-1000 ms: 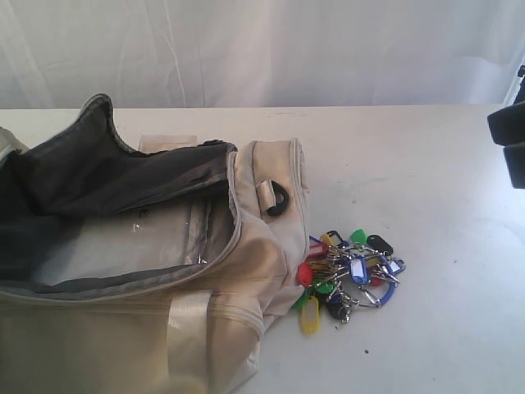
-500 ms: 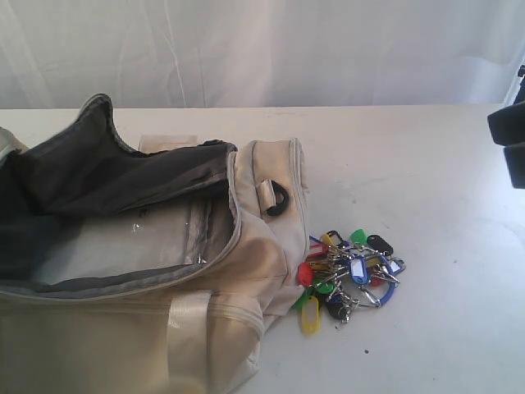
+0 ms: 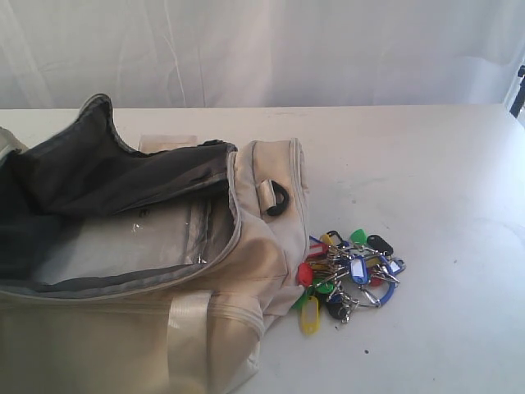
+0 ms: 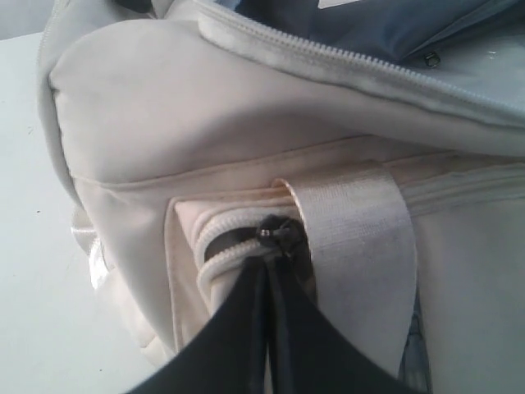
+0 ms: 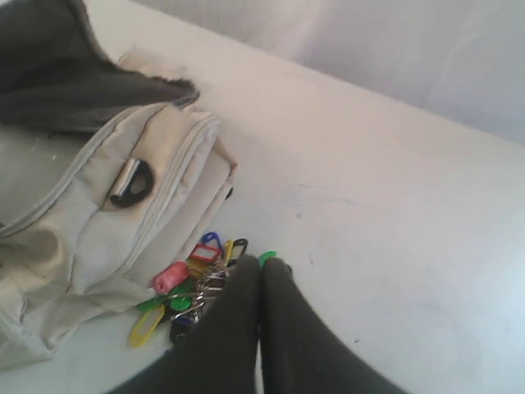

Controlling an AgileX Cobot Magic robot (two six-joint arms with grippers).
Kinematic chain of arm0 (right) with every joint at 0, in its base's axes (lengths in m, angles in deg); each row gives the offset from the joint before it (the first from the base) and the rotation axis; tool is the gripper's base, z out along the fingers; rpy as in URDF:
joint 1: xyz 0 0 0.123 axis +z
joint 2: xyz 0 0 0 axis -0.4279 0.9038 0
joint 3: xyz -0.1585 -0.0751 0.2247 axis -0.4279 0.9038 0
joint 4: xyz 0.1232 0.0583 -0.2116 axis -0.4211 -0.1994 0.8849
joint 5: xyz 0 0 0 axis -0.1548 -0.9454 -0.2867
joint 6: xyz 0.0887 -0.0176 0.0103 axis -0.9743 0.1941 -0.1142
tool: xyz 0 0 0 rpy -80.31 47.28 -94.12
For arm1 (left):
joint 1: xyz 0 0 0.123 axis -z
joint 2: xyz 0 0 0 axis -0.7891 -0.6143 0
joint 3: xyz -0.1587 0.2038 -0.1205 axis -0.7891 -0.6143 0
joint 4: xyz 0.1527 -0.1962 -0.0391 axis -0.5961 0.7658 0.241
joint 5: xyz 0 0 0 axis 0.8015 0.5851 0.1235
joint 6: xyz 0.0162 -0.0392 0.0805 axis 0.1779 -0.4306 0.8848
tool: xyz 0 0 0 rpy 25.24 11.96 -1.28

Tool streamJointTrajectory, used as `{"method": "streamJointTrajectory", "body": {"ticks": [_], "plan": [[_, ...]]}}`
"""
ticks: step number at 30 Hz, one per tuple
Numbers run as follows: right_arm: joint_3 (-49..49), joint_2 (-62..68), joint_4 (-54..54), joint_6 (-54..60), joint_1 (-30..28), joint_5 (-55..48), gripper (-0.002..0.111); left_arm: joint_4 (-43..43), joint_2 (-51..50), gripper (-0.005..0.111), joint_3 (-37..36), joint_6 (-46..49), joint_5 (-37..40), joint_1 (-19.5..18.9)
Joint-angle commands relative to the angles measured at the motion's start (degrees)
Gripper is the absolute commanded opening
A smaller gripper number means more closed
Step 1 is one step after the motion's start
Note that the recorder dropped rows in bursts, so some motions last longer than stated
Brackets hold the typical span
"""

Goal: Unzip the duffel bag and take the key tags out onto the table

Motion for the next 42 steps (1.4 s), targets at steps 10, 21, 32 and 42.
{"method": "streamJointTrajectory", "body": {"ticks": [10,21,32,42], "plan": [[0.2,-23.78,-0.21,0.34,-13.96,0.29,0.0,-0.11,0.3,0.0,-0.15,-0.56,-0.05,-0.16],[19.4,-30.78,-0.34,0.11,-13.96,12.69,0.0,-0.11,0.3,0.0,-0.15,-0.56,-0.05,-0.16],[46.38,-39.05,-0.34,0.11,-13.96,29.14,0.0,-0.1,0.3,0.0,-0.15,-0.56,0.07,-0.16],[55.4,-39.05,-0.14,0.11,-13.96,36.94,0.0,-0.1,0.3,0.0,-0.15,-0.56,0.07,-0.16]]}}
